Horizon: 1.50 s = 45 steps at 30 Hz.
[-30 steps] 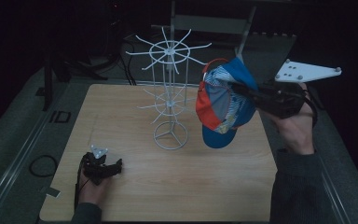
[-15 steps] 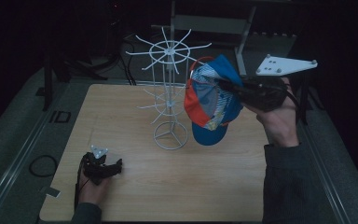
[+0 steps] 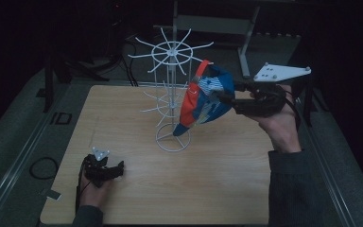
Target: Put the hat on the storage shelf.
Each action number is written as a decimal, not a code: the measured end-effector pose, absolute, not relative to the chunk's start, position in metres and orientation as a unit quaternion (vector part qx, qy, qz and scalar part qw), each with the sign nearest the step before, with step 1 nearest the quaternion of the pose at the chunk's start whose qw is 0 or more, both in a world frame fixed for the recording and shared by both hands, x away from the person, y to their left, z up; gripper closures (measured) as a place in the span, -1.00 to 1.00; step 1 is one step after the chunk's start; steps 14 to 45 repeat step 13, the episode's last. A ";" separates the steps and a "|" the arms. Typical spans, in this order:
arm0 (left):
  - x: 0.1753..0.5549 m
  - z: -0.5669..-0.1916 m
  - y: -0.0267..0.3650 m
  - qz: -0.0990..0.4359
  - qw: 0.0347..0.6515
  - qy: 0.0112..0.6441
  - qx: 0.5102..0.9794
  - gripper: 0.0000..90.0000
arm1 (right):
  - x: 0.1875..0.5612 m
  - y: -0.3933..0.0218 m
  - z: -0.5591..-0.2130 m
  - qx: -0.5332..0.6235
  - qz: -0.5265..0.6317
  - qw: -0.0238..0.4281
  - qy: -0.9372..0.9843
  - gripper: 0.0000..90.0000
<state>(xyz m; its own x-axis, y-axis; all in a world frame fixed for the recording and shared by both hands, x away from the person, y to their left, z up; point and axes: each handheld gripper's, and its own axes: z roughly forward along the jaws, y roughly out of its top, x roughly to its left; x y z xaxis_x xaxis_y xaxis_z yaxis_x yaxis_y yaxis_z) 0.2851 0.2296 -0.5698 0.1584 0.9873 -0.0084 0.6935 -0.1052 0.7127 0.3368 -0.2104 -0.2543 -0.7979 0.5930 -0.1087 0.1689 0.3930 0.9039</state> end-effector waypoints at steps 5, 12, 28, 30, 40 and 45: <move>0.285 -0.570 0.230 0.247 0.296 0.600 0.701 -0.67 | 0.339 -0.209 -0.268 0.253 0.463 0.217 0.821 -0.36; 0.285 -0.570 0.229 0.247 0.297 0.600 0.701 -0.67 | 0.343 -0.211 -0.281 0.269 0.452 0.211 0.824 -0.45; 0.285 -0.570 0.229 0.247 0.297 0.600 0.701 -0.67 | 0.344 -0.211 -0.282 0.270 0.452 0.210 0.824 -0.45; 0.285 -0.570 0.229 0.247 0.297 0.600 0.701 -0.67 | 0.344 -0.211 -0.282 0.270 0.452 0.210 0.824 -0.45; 0.285 -0.570 0.229 0.247 0.297 0.600 0.701 -0.67 | 0.344 -0.211 -0.282 0.270 0.452 0.210 0.824 -0.45; 0.285 -0.570 0.229 0.247 0.297 0.600 0.701 -0.67 | 0.344 -0.211 -0.282 0.270 0.452 0.210 0.824 -0.45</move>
